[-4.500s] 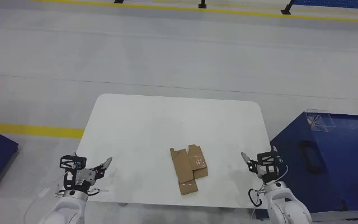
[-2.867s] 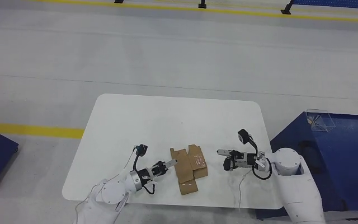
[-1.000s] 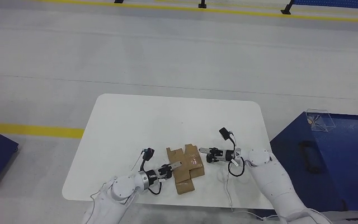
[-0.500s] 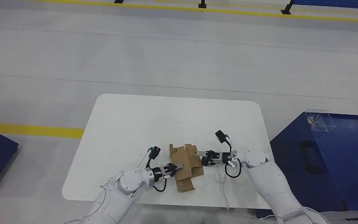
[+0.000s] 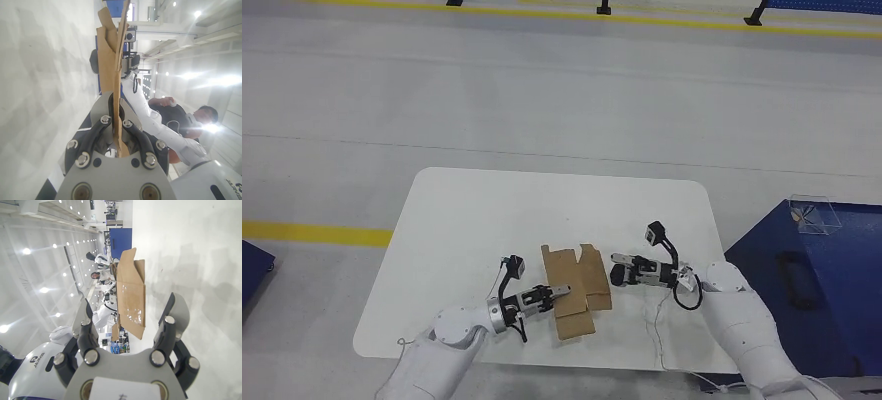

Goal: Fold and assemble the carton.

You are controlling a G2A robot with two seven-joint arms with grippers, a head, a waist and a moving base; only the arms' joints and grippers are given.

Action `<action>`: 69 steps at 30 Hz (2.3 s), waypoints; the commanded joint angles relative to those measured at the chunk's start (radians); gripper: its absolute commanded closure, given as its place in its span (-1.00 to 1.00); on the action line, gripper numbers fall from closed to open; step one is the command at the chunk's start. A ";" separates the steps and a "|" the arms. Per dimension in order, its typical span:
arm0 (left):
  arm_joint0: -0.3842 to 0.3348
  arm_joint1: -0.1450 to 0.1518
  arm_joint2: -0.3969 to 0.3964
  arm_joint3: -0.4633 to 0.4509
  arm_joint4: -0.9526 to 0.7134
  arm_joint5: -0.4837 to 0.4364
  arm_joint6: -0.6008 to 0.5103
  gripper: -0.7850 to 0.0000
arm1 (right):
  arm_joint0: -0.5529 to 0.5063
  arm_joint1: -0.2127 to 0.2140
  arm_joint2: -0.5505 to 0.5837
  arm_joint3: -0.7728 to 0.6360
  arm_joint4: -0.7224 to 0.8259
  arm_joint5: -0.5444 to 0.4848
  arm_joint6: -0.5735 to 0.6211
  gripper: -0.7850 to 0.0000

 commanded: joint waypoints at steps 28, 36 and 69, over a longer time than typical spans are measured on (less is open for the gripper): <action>0.077 0.060 -0.210 0.050 -0.088 -0.049 -0.026 -1.00 | -0.092 0.055 0.040 -0.291 0.254 0.176 0.176 1.00; 0.077 0.060 -0.210 0.050 -0.088 -0.049 -0.026 -1.00 | -0.225 0.109 0.205 -0.860 0.160 0.080 0.079 1.00; 0.077 0.060 -0.210 0.050 -0.088 -0.049 -0.026 -1.00 | -0.302 0.018 -0.303 -0.952 1.788 1.168 -0.248 1.00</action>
